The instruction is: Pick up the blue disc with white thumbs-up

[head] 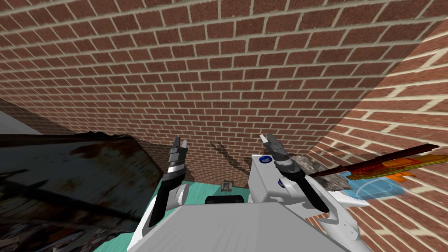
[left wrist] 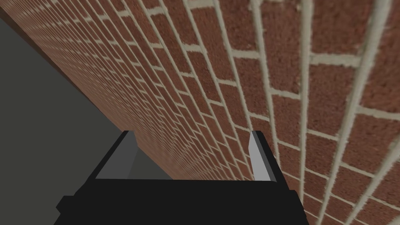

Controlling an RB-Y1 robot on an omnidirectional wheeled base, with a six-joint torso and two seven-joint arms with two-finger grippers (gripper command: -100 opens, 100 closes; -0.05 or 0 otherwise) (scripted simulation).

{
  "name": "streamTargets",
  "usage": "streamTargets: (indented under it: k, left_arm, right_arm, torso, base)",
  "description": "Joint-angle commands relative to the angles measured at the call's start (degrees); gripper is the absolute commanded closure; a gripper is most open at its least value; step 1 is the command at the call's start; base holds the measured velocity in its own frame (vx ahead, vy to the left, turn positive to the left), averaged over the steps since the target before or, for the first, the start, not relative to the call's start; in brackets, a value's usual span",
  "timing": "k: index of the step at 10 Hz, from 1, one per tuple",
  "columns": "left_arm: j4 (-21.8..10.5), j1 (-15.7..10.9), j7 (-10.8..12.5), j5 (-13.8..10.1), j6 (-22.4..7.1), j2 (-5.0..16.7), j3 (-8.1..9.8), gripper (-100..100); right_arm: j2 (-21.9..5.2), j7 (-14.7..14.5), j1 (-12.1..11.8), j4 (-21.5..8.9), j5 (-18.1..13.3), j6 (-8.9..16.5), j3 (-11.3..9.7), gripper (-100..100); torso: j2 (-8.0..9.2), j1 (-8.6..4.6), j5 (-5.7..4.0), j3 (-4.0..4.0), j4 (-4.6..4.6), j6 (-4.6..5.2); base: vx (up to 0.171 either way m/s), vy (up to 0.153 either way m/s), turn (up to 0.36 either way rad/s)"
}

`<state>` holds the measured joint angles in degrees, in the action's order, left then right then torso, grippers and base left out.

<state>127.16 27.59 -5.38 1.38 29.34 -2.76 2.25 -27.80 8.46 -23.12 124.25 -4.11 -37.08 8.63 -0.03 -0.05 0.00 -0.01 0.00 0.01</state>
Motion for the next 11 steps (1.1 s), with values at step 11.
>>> streamTargets:
  k: [11]
  left_arm:
    - [0.0,0.0,0.0,0.0,0.0,0.0,0.00,0]
  right_arm:
    - [-18.4,0.2,-5.1,-2.0,-7.8,-4.1,2.5,-100]
  torso:
    - [-0.06,-0.08,-0.01,-0.03,-0.01,0.01]
  base:
    - [-0.001,0.003,0.013]
